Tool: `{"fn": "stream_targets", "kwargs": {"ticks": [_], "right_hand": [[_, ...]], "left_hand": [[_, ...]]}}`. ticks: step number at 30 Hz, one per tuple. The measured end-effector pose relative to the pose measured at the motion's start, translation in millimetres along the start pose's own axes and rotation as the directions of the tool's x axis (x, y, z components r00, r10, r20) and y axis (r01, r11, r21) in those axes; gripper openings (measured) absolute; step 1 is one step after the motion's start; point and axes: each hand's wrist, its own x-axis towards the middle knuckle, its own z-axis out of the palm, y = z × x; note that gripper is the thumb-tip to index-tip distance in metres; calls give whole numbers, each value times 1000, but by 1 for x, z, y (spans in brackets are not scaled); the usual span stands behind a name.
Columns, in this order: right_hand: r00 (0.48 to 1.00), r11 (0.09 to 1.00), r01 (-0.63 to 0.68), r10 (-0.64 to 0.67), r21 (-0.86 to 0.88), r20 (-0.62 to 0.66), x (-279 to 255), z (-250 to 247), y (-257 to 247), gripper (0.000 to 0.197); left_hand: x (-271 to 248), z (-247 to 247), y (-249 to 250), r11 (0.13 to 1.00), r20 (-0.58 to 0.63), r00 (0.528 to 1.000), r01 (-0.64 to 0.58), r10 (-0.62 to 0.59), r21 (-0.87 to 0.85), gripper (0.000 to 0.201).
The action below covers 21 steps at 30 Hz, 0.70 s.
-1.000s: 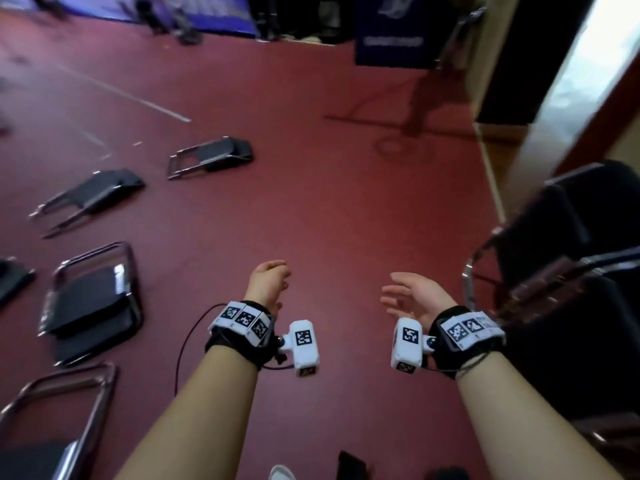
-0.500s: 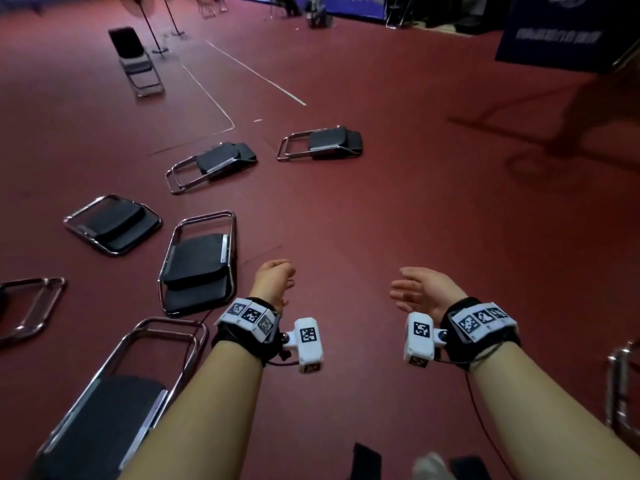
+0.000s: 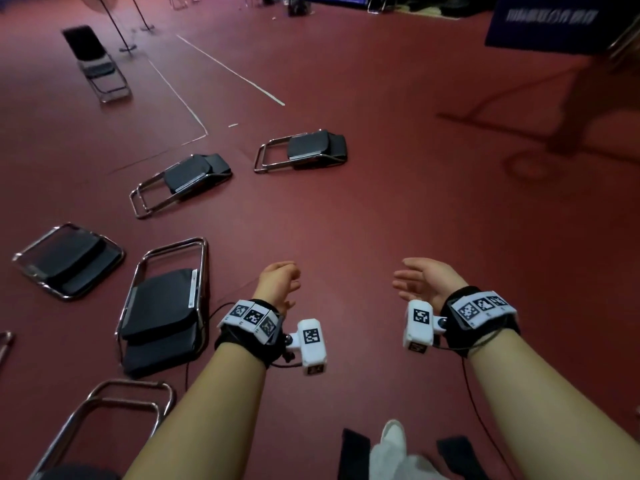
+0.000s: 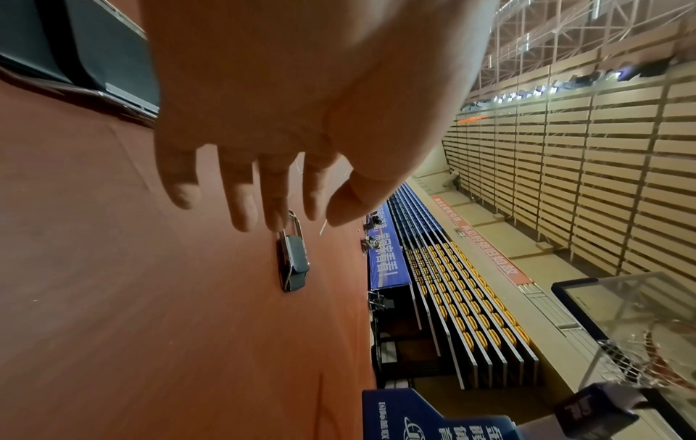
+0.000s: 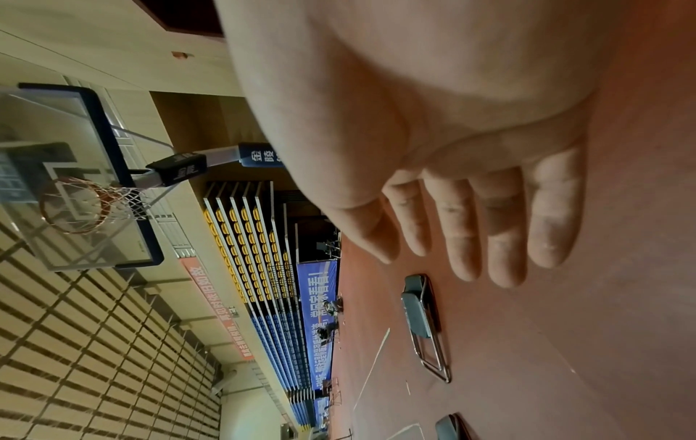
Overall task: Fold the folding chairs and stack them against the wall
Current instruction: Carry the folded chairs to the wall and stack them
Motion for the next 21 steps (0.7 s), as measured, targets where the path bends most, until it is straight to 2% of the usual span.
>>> {"fn": "stream_targets", "kwargs": {"ticks": [3,10,15,21], "right_hand": [[1000,1000,10,-10,-22,15,60,12,-56,12],[998,998,-29,32,-56,49,185,55,-132,14],[999,999,-31,32,-39,27,284,100,-179,7],[999,999,-19,20,29,-44,387,166,-255,4]], "left_hand": [[52,29,42,1000,-24,1000,2,-3,-17,20],[174,51,97,998,-69,997,42,-45,-44,24],[288,66,140,997,-29,997,68,-68,-31,22],[432,73,234,997,49,996,68,-70,28,18]]}}
